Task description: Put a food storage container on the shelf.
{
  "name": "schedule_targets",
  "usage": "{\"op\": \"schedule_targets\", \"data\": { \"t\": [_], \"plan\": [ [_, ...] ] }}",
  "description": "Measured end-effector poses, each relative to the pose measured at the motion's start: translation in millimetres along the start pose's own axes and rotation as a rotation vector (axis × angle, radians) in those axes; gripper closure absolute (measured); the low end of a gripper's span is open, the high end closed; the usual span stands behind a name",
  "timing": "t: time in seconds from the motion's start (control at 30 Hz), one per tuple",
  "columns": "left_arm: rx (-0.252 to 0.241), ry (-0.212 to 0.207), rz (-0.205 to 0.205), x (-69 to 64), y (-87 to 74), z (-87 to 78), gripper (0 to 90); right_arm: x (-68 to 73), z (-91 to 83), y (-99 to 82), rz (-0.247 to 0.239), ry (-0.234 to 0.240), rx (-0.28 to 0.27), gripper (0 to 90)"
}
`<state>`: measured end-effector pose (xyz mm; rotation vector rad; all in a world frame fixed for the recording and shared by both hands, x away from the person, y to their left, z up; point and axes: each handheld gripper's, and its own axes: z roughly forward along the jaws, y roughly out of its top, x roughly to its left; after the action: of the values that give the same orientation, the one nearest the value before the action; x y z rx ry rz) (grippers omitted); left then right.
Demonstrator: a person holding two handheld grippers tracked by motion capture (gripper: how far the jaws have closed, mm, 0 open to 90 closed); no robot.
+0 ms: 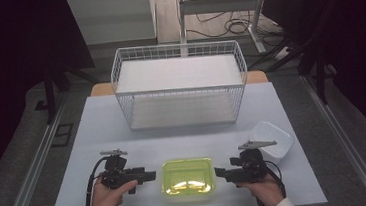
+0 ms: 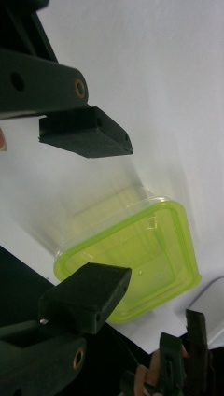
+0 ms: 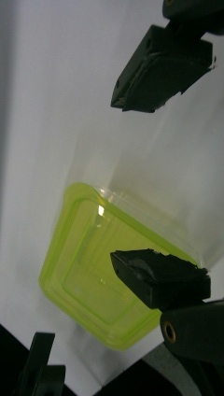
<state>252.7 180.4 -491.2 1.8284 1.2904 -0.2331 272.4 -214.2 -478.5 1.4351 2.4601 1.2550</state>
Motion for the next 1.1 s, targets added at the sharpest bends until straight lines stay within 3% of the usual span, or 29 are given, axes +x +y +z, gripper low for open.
{"op": "schedule_targets", "data": {
  "t": [0.2, 0.33, 0.47, 0.57, 0.6, 0.8, 0.87, 0.93, 1.0, 1.1],
  "plan": [
    [-0.002, -0.031, -0.020, 1.0, 0.2, 3.9, 35.4, 3.2, 6.3, -1.1, 0.033, 0.039, 0.012, 26.8],
    [-0.009, -0.085, -0.078, 6.1, -1.4, 9.3, 37.0, 3.3, 14.4, -2.1, 0.080, 0.103, 0.032, 33.7],
    [-0.001, -0.095, -0.087, 6.8, -2.0, 13.8, 38.6, 1.6, 18.1, -2.9, 0.106, 0.123, 0.041, 37.4],
    [0.011, -0.103, -0.090, 5.9, -2.0, 20.0, 40.5, -1.1, 21.0, -3.6, 0.144, 0.137, 0.043, 41.6],
    [0.020, -0.097, -0.090, 5.7, -1.9, 23.1, 40.8, -3.4, 22.6, -4.4, 0.198, 0.179, 0.040, 44.1],
    [0.037, -0.140, -0.120, 6.6, -1.6, 33.9, 45.1, -4.7, 28.1, -7.5, 0.221, 0.184, 0.051, 50.1],
    [0.051, -0.161, -0.128, 6.5, -2.5, 38.0, 49.8, -4.6, 31.2, -9.5, 0.241, 0.198, 0.055, 54.9],
    [0.071, -0.205, -0.169, 7.0, -4.7, 43.3, 59.0, -4.8, 33.5, -11.0, 0.255, 0.212, 0.050, 64.0],
    [0.085, -0.201, -0.180, 8.1, -6.3, 45.7, 67.4, -4.7, 34.5, -12.6, 0.276, 0.209, 0.049, 71.2],
    [0.069, -0.234, -0.205, 9.3, -7.3, 43.3, 74.7, -8.1, 33.3, -15.8, 0.334, 0.228, 0.034, 74.4]
  ]
}}
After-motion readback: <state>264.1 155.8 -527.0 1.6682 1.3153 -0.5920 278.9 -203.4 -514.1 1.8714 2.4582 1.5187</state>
